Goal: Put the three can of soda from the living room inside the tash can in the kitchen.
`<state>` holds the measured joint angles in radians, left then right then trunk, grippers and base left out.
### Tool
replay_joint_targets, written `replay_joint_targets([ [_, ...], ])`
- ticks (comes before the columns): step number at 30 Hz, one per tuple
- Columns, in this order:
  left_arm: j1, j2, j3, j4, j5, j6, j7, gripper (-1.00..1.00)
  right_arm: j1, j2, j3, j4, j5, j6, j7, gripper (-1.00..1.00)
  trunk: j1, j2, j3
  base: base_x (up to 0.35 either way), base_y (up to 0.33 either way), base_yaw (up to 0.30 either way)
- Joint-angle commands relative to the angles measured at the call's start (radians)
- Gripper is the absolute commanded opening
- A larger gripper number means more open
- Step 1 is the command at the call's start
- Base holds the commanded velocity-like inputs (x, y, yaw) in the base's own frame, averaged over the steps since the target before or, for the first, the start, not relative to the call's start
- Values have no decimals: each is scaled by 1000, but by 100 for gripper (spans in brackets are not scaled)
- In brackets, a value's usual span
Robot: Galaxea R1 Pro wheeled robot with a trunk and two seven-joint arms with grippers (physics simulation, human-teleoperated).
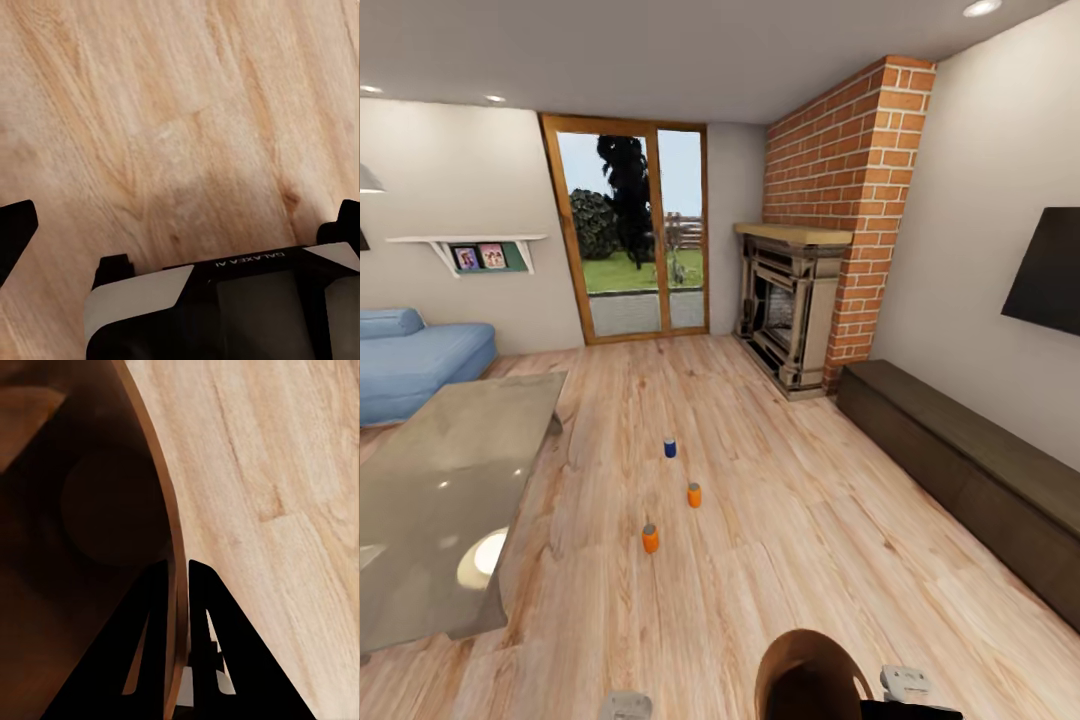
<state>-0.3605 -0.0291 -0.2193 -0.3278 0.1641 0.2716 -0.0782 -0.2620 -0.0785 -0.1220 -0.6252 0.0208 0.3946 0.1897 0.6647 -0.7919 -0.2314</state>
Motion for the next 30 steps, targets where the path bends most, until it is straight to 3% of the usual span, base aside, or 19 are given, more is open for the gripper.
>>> replay_joint_targets([
  [1,0,0,0,1,0,0,0,100,-1,0,-1,-1,-12,1,8,-100,0,0,0,342,122,0],
  [30,0,0,0,0,0,-2,0,100,0,0,-1,-1,-12,1,8,-100,0,0,0,342,122,0],
])
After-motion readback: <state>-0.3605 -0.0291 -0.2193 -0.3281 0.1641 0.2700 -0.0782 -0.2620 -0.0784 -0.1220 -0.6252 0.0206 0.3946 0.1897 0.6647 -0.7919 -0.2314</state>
